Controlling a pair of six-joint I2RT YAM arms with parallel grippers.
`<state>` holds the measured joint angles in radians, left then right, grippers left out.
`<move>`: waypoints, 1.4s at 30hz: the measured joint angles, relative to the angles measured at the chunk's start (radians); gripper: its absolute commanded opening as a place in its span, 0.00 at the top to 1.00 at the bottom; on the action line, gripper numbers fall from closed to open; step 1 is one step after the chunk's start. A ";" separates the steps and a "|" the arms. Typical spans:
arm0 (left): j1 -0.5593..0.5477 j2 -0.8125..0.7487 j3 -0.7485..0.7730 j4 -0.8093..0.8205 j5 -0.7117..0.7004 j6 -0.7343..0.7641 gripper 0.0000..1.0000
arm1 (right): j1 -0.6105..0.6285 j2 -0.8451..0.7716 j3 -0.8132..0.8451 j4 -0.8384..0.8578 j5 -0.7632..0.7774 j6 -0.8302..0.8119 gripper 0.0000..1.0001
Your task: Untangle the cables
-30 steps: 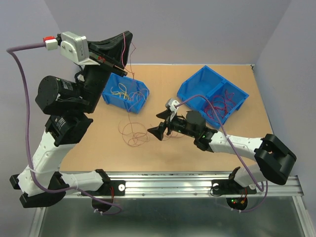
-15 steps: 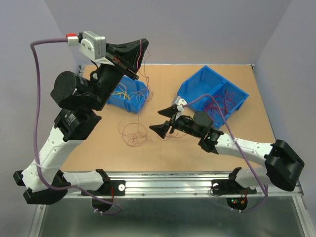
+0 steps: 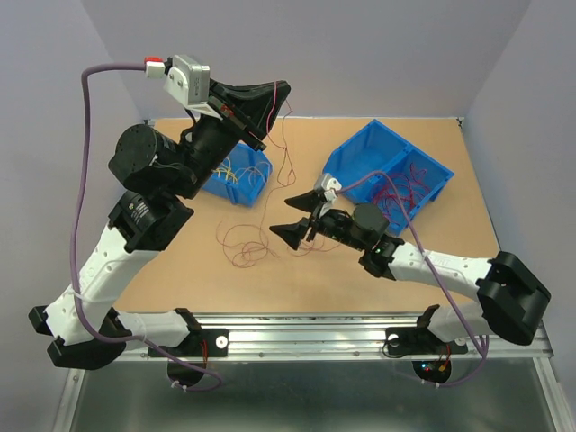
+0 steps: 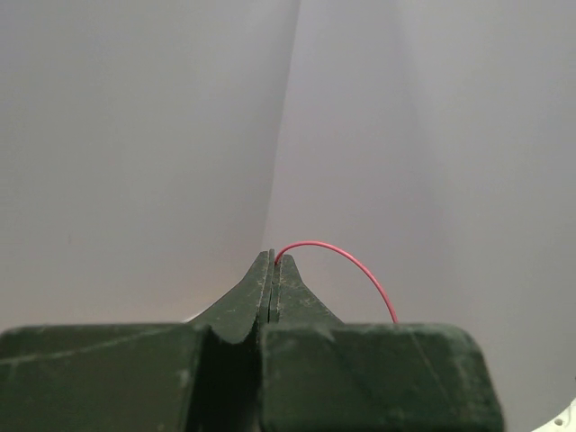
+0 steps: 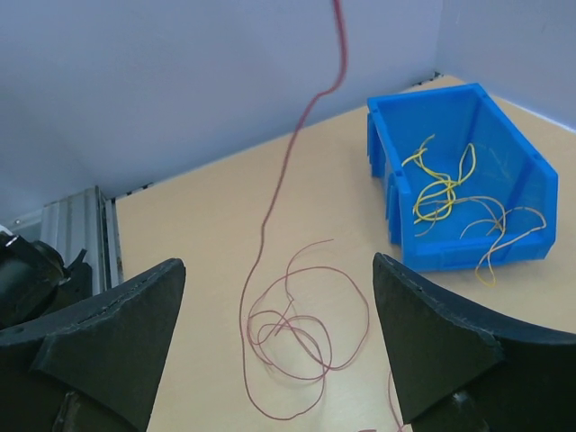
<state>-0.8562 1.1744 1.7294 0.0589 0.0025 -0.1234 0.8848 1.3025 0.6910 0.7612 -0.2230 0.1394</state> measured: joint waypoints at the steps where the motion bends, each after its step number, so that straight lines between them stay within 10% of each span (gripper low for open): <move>1: 0.000 0.000 0.000 0.000 0.003 -0.003 1.00 | 0.000 0.017 0.002 0.011 -0.002 0.001 0.10; 19: 0.000 0.004 0.001 -0.011 0.024 -0.018 1.00 | 0.007 0.198 0.208 0.018 -0.032 0.023 0.12; 25: 0.000 0.008 0.001 -0.020 0.024 -0.020 1.00 | 0.015 0.212 0.232 0.026 -0.034 0.037 0.70; 42: 0.021 -0.030 -0.011 -0.039 -0.131 0.070 1.00 | 0.020 -0.100 0.071 -0.010 0.103 0.034 0.99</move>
<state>-0.8352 1.1446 1.7180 0.0196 -0.1284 -0.0532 0.9047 1.2030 0.7620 0.7509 -0.1200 0.1730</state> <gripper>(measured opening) 0.017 0.021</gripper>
